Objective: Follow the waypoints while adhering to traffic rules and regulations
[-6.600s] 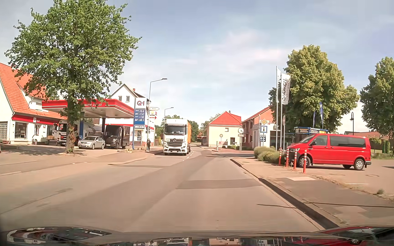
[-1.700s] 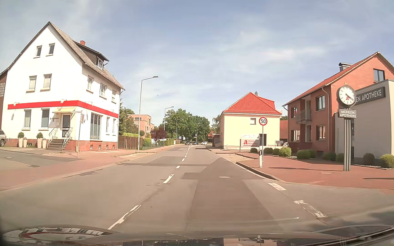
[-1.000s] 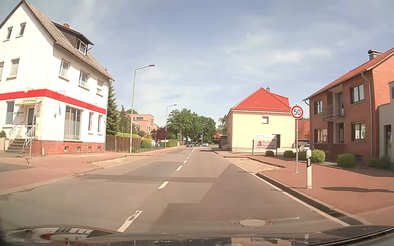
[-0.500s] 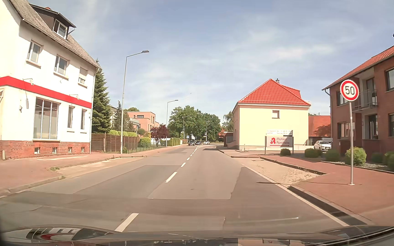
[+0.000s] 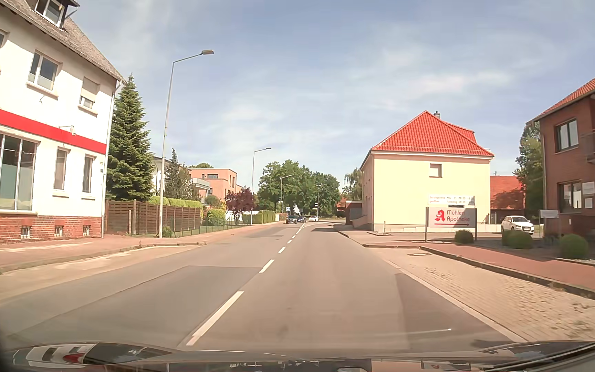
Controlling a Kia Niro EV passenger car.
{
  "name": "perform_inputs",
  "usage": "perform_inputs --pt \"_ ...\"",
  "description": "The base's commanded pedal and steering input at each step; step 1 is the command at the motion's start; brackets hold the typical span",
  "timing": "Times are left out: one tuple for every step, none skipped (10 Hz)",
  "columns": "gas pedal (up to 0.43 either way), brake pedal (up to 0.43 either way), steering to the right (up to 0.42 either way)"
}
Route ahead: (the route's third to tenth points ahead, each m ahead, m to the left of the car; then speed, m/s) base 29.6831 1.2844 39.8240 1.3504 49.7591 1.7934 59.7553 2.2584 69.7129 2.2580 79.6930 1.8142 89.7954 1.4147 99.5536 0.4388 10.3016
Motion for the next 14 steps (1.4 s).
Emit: perform_inputs --pt "0.248 0.0 -0.012" --pt "0.248 0.0 -0.01" --pt "0.248 0.0 -0.01" --pt "0.248 0.0 -0.009" --pt "0.248 0.0 -0.009" --pt "0.248 0.0 -0.009" --pt "0.248 0.0 -0.009" --pt "0.248 0.0 -0.009" --pt "0.248 0.0 -0.008" --pt "0.248 0.0 -0.008" --pt "0.248 0.0 -0.008" --pt "0.248 0.0 -0.008" --pt "0.248 0.0 -0.007" --pt "0.248 0.0 -0.008"
